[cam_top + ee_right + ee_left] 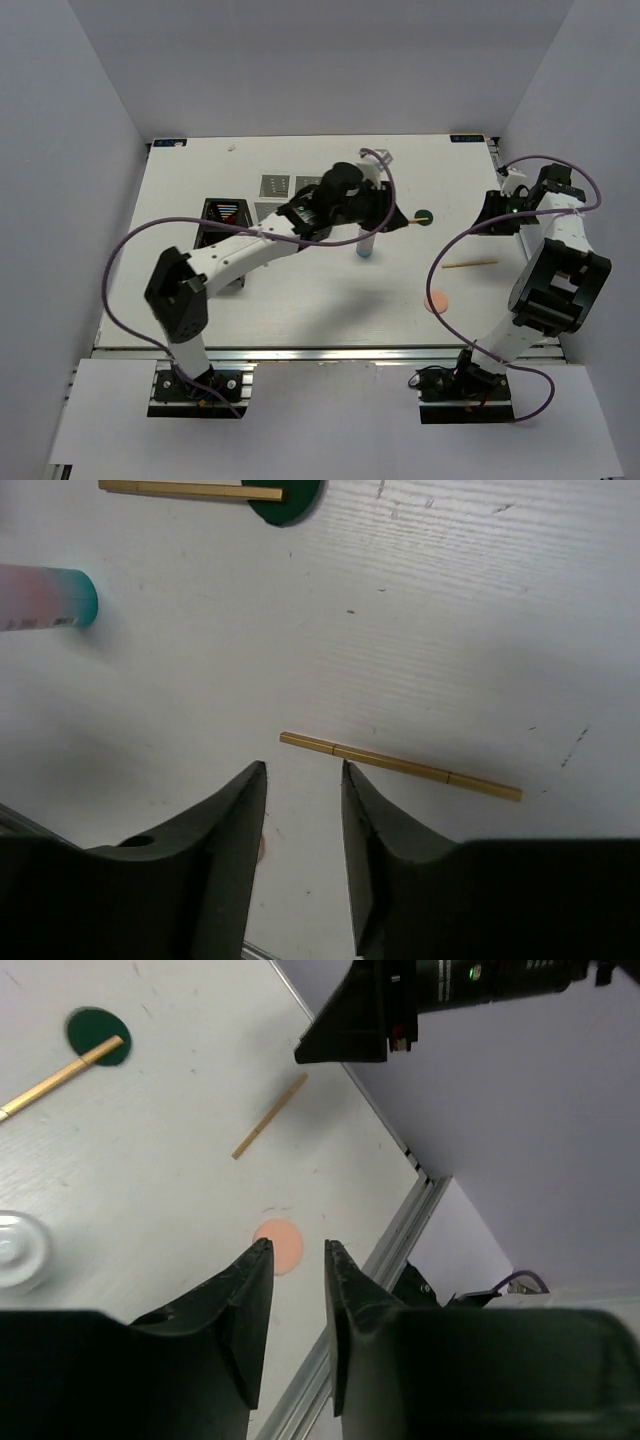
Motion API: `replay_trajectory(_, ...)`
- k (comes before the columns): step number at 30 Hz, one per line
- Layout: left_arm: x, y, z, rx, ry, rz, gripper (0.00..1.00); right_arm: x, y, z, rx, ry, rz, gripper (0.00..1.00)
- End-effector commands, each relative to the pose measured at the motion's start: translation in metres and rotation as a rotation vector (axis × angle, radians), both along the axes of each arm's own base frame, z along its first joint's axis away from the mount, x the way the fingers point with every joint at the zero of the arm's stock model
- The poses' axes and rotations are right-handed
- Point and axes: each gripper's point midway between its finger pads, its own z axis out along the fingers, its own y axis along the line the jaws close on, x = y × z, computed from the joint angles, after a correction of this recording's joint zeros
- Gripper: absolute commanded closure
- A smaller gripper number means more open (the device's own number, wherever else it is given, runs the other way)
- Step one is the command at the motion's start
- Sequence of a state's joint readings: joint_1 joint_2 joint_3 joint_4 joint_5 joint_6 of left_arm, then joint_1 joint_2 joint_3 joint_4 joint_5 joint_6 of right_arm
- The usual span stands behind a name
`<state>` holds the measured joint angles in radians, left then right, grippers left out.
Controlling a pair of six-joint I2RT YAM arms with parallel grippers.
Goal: Organize the makeup
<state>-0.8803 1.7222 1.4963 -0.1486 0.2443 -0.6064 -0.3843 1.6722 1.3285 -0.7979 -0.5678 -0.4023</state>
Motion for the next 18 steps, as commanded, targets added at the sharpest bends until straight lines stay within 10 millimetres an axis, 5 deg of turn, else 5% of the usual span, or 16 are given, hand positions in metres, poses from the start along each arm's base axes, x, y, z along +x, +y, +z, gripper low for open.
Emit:
replay_trajectory(1, -0.031, -0.033, -0.015, 0.062, 0.002, -0.121, 0.62, 0.01, 0.003, 0.013, 0.014, -0.063, 0.012, 0.62)
replay_trajectory(3, -0.043, -0.042, -0.032, 0.107, 0.015, -0.132, 0.44, 0.026, 0.001, 0.009, 0.052, -0.037, -0.007, 0.62)
replay_trajectory(6, -0.078, -0.051, -0.068, 0.186, 0.036, -0.171, 0.33, 0.043, 0.006, 0.008, 0.09, 0.002, 0.007, 0.57)
replay_trajectory(10, -0.1, -0.065, -0.1, 0.193, 0.068, -0.198, 0.31, 0.051, 0.007, 0.014, 0.094, -0.017, 0.041, 0.54)
replay_trajectory(11, -0.101, -0.07, -0.123, 0.227, 0.088, -0.201, 0.31, 0.052, 0.008, 0.022, 0.086, -0.049, 0.046, 0.54)
replay_trajectory(14, -0.103, -0.092, -0.133, 0.245, 0.098, -0.217, 0.31, 0.05, 0.013, 0.04, 0.085, -0.129, 0.064, 0.52)
replay_trajectory(15, -0.105, -0.098, -0.158, 0.29, 0.118, -0.218, 0.31, 0.048, 0.017, 0.045, 0.099, -0.142, 0.072, 0.52)
replay_trajectory(17, -0.098, -0.111, -0.159, 0.317, 0.102, -0.201, 0.3, 0.043, 0.021, 0.053, 0.111, -0.153, 0.077, 0.51)
replay_trajectory(18, -0.099, -0.114, -0.183, 0.371, 0.112, -0.195, 0.3, 0.041, 0.023, 0.058, 0.122, -0.163, 0.083, 0.51)
